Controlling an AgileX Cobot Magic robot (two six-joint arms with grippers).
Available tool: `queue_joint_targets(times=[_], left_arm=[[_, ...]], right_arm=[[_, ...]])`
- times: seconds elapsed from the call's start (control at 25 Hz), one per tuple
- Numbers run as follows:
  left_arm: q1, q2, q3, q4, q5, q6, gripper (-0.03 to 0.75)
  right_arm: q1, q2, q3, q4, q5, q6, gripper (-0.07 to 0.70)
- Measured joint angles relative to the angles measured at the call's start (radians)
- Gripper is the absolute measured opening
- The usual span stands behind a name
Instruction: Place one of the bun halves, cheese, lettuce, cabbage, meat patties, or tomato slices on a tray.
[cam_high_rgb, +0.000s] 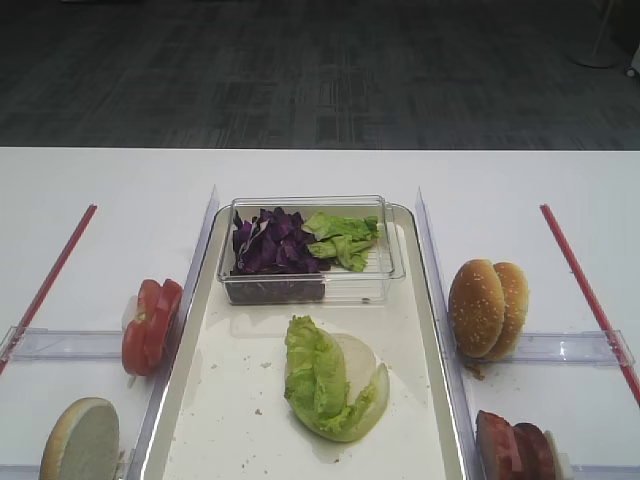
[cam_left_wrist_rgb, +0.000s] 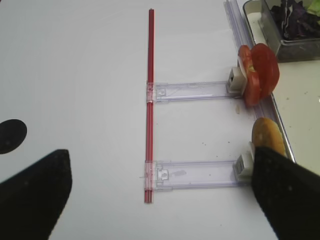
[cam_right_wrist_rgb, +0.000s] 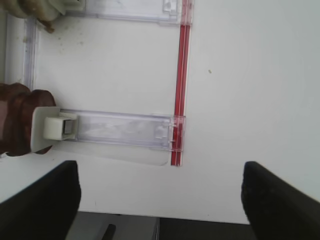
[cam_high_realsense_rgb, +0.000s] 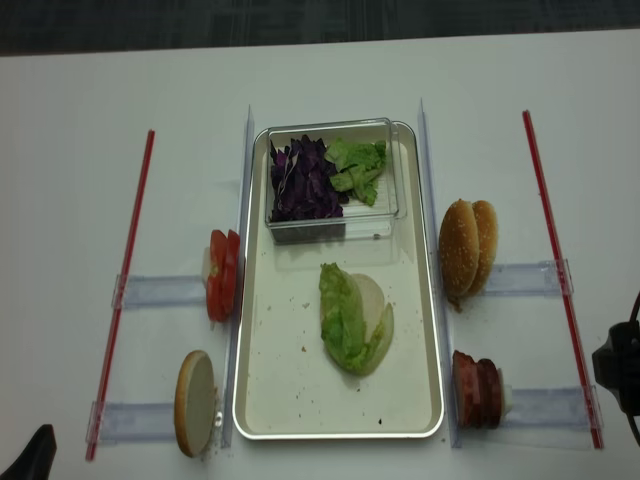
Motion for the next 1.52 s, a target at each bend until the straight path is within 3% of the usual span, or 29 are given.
queue_joint_targets(times=[0.4, 1.52], left_arm=[[0.000, 0.000, 0.000, 0.000, 0.000, 0.000, 0.671], [0.000, 0.000, 0.000, 0.000, 0.000, 0.000, 0.671]], right_arm=[[0.000, -0.172, 0.058, 0.000, 0.019, -0.005, 0.664], [0.000, -0.541, 0.058, -0.002, 0.039, -0.003, 0.652]])
